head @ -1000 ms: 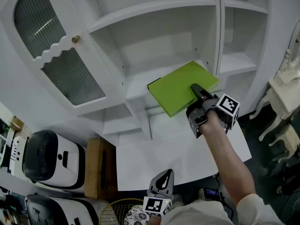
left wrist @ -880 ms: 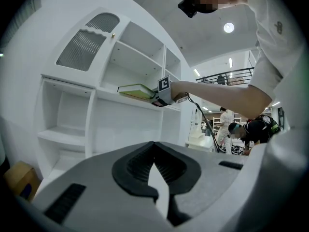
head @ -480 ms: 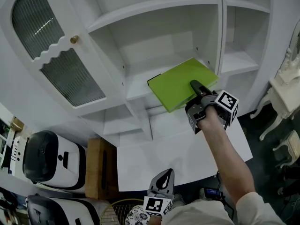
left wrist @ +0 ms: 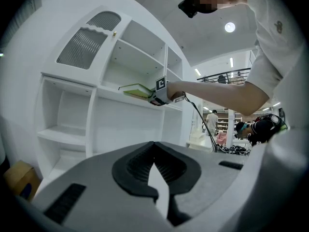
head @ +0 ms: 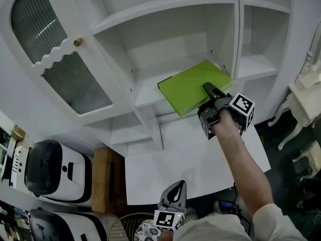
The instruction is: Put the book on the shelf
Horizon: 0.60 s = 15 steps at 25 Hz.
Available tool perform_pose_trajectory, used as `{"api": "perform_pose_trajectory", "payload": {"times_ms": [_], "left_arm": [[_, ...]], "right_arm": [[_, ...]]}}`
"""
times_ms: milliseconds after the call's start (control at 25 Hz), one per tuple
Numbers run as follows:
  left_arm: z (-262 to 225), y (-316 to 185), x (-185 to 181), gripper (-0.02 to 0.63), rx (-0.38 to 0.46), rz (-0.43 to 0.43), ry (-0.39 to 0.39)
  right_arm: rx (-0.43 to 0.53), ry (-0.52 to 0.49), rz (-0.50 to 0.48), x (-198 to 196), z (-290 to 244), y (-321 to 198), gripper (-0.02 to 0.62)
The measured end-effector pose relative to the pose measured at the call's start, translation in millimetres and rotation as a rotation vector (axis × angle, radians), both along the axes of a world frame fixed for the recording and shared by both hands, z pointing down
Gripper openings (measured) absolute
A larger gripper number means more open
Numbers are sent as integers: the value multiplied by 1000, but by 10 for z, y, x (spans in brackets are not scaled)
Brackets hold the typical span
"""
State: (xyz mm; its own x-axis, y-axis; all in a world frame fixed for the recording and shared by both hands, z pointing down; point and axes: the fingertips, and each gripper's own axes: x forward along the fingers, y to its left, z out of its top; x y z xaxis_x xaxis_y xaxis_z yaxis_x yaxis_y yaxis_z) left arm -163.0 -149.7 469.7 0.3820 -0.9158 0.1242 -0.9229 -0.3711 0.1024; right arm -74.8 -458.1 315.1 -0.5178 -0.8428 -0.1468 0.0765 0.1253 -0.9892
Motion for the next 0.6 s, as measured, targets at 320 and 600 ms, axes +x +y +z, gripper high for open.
{"api": "perform_pose_trajectory", "payload": {"times_ms": [320,600], "left_arm": [[4,-16,-35,2,-1,-6,3],[-2,-37,-27,2,-2,2,-3]], "right_arm": [[1,-9,21,19,3,-84,146],[33,-11,30,19,-41,-78,160]]}}
